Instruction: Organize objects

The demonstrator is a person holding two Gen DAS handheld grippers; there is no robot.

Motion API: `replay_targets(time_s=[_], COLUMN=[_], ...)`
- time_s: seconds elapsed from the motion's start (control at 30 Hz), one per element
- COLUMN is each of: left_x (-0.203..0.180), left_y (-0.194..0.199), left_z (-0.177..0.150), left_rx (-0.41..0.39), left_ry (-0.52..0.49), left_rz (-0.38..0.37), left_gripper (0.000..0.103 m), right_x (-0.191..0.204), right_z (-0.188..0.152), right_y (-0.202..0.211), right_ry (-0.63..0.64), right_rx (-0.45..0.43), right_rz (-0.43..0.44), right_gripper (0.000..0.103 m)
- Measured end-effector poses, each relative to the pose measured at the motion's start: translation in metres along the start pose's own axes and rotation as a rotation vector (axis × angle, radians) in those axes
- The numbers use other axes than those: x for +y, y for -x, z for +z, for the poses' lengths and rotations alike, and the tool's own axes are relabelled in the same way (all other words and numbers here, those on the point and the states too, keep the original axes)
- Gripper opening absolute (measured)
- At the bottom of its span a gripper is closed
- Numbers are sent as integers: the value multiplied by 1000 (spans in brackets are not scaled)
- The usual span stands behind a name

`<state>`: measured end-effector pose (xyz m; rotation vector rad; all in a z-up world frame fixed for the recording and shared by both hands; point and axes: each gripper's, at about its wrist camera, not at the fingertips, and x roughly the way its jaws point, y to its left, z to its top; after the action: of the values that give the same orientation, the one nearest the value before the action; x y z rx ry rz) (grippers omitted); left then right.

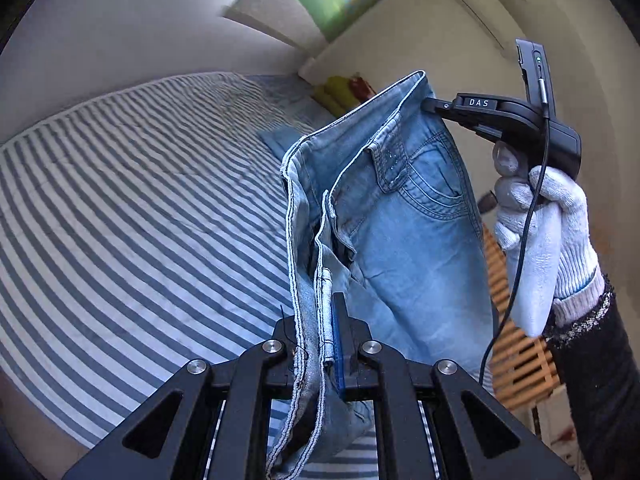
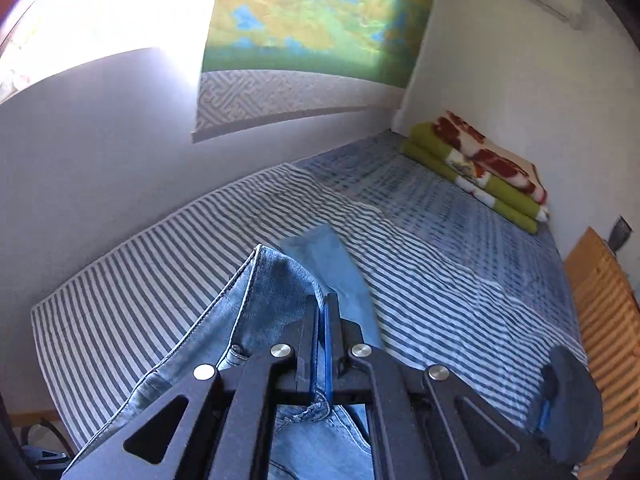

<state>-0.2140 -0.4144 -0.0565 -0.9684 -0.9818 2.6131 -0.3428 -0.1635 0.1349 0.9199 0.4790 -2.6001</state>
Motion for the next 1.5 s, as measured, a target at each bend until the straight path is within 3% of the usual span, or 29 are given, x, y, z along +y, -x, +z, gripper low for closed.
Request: replay_targets(time_s=[0.23,0.33,0.4,0.47,0.5,0.57,0.7,0.77,0.87,1.0,1.1,1.23,1.33,1.43,1.5], left_x=[132,180,202,213,213,202,163,132,78,6,-53,-118,-155,-170,-167], left_y=[29,22,7,-2,-5,4,47,65,69,23,-32,-106,-146,-168,-201], left_z=[57,73,80,84,86,79,64,53,43,16,-7,-49,-79,-102,-106], left_rx=[-137,-124,-91,-79,-77,-111,-179,-195,-148,-15,107,280,346,381,396], left_ry=[134,180,180,161,154,151,109,64,-44,-174,-261,-316,-404,-458,-473], left_rz=[177,265,343,398,416,451,490,476,409,285,202,108,167,248,289], left_gripper=[9,9,15,22,31,46,47,48,60,62,63,63,63,64,64], right_x=[125,157,171,167,160,139,61,7,-74,-160,-206,-248,-262,-255,-246], right_z=[60,63,56,46,43,34,9,-19,-82,-188,-260,-321,-341,-340,-328], right_y=[-84,-128,-150,-150,-147,-135,-99,-77,-40,1,24,42,39,21,3], right_ry=[85,101,128,120,118,88,-3,-77,-214,-349,-497,-673,-774,-795,-784], right_rx=[-34,60,154,137,136,134,90,94,98,179,244,289,285,275,267], right_rz=[157,252,282,239,250,270,241,225,118,-46,-89,-108,-51,16,29], right_gripper=[2,5,28,30,30,31,35,37,37,37,37,38,41,46,58])
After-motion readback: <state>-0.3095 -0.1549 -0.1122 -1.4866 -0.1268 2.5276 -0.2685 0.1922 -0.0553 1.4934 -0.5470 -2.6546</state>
